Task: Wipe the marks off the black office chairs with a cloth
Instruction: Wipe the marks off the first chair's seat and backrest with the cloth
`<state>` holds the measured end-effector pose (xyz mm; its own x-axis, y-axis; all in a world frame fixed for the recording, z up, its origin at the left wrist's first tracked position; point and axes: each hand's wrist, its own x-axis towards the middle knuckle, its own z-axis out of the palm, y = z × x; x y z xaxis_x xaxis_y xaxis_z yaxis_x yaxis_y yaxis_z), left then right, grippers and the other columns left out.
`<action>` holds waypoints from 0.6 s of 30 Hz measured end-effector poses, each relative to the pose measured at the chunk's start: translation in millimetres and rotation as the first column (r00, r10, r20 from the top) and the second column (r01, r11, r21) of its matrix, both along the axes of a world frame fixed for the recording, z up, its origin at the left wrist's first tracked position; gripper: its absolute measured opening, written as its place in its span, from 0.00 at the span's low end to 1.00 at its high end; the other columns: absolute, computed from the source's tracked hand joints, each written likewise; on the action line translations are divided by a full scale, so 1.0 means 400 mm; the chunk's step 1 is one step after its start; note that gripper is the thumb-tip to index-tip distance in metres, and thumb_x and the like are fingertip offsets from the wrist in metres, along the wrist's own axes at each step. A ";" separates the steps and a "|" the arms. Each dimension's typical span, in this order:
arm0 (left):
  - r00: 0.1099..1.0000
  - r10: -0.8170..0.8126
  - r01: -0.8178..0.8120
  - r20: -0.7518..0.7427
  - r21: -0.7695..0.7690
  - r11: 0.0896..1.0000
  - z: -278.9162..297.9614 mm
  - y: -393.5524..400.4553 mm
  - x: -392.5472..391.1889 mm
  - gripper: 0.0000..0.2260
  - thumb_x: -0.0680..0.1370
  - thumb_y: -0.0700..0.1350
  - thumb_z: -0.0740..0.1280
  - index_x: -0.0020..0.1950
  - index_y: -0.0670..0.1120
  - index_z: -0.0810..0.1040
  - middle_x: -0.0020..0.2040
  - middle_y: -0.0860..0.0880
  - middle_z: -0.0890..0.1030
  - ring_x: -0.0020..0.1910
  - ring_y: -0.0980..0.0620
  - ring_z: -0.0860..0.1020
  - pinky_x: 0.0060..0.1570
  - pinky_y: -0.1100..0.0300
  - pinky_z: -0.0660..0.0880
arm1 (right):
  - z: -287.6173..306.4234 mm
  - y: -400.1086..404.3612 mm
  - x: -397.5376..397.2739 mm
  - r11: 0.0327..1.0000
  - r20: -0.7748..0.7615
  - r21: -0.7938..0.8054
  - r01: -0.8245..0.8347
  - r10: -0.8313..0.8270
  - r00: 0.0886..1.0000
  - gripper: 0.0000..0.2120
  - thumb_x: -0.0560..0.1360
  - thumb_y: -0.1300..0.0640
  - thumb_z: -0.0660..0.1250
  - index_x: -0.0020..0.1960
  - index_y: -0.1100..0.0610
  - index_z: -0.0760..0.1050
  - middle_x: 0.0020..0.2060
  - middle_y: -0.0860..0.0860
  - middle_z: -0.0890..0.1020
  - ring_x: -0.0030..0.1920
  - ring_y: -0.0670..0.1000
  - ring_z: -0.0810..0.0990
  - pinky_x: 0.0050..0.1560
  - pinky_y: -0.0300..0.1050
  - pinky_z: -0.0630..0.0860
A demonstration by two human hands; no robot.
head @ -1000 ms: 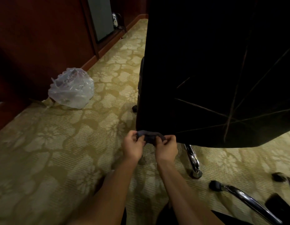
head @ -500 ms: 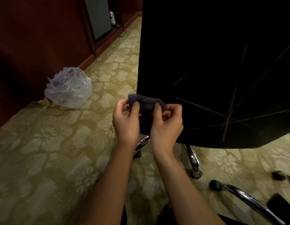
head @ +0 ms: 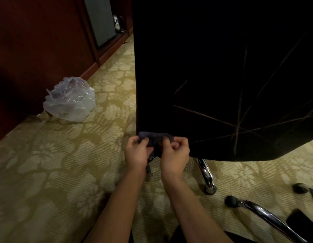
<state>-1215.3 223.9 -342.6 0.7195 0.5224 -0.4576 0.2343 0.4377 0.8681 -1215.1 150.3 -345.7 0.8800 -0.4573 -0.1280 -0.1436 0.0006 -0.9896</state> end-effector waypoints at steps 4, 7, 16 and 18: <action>0.965 0.013 -0.057 0.261 0.160 0.985 0.157 -0.013 0.007 0.07 0.80 0.37 0.67 0.47 0.48 0.74 0.44 0.47 0.81 0.44 0.54 0.82 0.43 0.62 0.80 | 0.153 -0.006 0.024 0.998 0.223 0.069 0.008 -0.023 0.975 0.08 0.73 0.57 0.71 0.42 0.51 0.71 0.27 0.46 0.77 0.35 0.54 0.82 0.42 0.50 0.79; 0.940 0.000 -0.077 0.341 0.213 0.974 0.245 -0.010 0.006 0.04 0.80 0.40 0.68 0.49 0.49 0.75 0.46 0.45 0.83 0.44 0.55 0.84 0.44 0.62 0.80 | 0.257 -0.016 0.026 1.000 0.320 0.004 0.006 -0.007 0.947 0.08 0.73 0.57 0.71 0.43 0.52 0.71 0.27 0.45 0.77 0.34 0.50 0.82 0.40 0.45 0.79; 0.996 -0.092 0.086 0.013 0.244 0.966 0.179 -0.034 -0.020 0.05 0.79 0.38 0.68 0.48 0.47 0.74 0.46 0.43 0.81 0.38 0.50 0.82 0.44 0.53 0.82 | 0.171 -0.041 -0.024 0.998 0.032 0.054 0.018 -0.019 0.999 0.08 0.76 0.60 0.69 0.44 0.53 0.70 0.31 0.49 0.76 0.33 0.49 0.77 0.42 0.50 0.76; 0.995 -0.091 0.085 0.047 0.121 0.989 0.213 -0.034 -0.013 0.04 0.80 0.38 0.66 0.53 0.45 0.74 0.47 0.41 0.82 0.38 0.46 0.84 0.39 0.57 0.82 | 0.203 -0.045 -0.022 0.996 0.058 0.086 -0.015 0.010 0.998 0.08 0.76 0.61 0.68 0.44 0.51 0.70 0.30 0.50 0.77 0.34 0.50 0.77 0.44 0.58 0.80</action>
